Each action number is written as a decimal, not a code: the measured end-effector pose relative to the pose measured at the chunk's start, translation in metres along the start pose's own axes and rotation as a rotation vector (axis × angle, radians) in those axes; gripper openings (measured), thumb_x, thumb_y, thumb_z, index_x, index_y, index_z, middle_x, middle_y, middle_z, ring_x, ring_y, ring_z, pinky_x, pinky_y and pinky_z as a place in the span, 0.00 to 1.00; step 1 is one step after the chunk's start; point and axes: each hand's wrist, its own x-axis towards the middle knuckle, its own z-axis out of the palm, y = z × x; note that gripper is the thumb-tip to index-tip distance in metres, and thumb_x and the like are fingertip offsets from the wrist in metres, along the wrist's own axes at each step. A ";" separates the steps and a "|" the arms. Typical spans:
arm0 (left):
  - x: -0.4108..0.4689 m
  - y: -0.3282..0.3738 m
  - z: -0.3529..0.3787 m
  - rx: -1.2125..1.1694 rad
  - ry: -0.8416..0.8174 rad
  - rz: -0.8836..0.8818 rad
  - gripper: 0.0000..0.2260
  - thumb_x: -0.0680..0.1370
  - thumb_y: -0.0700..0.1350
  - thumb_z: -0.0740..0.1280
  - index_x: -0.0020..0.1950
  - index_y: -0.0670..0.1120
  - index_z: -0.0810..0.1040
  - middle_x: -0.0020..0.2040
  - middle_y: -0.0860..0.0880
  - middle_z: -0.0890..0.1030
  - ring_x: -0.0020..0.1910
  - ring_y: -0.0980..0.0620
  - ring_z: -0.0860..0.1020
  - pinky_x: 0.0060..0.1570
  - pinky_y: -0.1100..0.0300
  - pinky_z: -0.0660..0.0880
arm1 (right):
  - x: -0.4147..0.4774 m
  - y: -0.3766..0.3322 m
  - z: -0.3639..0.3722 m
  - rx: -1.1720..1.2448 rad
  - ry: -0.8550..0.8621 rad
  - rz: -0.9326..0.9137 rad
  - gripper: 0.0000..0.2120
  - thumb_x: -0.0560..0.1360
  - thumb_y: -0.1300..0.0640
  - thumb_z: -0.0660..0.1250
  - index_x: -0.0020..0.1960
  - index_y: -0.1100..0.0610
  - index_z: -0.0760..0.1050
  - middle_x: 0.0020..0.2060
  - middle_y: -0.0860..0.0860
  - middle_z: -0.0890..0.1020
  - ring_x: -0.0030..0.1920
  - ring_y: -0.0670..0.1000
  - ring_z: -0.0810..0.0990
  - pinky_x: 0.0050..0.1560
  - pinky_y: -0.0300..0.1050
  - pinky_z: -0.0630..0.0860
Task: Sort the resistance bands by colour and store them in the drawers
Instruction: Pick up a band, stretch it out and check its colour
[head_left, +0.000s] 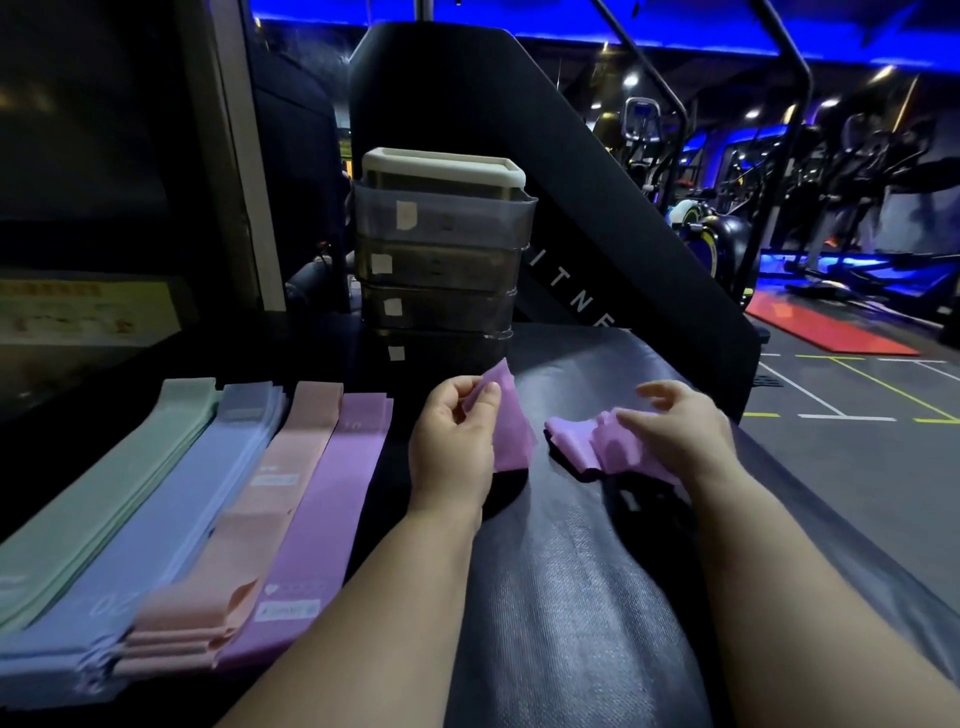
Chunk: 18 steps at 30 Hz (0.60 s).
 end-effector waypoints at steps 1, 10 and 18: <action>0.000 0.001 0.001 -0.024 -0.018 -0.013 0.03 0.79 0.45 0.67 0.46 0.51 0.78 0.40 0.57 0.79 0.39 0.63 0.75 0.39 0.73 0.71 | -0.004 -0.005 0.000 -0.005 0.054 -0.067 0.16 0.68 0.45 0.74 0.54 0.45 0.80 0.53 0.49 0.82 0.58 0.54 0.78 0.62 0.52 0.74; -0.013 0.014 0.007 -0.214 -0.251 -0.224 0.08 0.80 0.47 0.66 0.45 0.52 0.83 0.44 0.52 0.85 0.45 0.56 0.83 0.43 0.62 0.77 | -0.055 -0.051 -0.003 0.542 -0.454 -0.351 0.08 0.75 0.50 0.69 0.42 0.54 0.81 0.30 0.43 0.81 0.31 0.37 0.76 0.31 0.28 0.68; -0.016 0.015 0.005 -0.151 -0.327 -0.198 0.06 0.79 0.42 0.67 0.49 0.47 0.85 0.46 0.48 0.86 0.47 0.52 0.84 0.45 0.62 0.79 | -0.053 -0.050 -0.002 0.790 -0.587 -0.283 0.17 0.69 0.48 0.70 0.48 0.61 0.82 0.40 0.54 0.84 0.42 0.52 0.81 0.49 0.51 0.73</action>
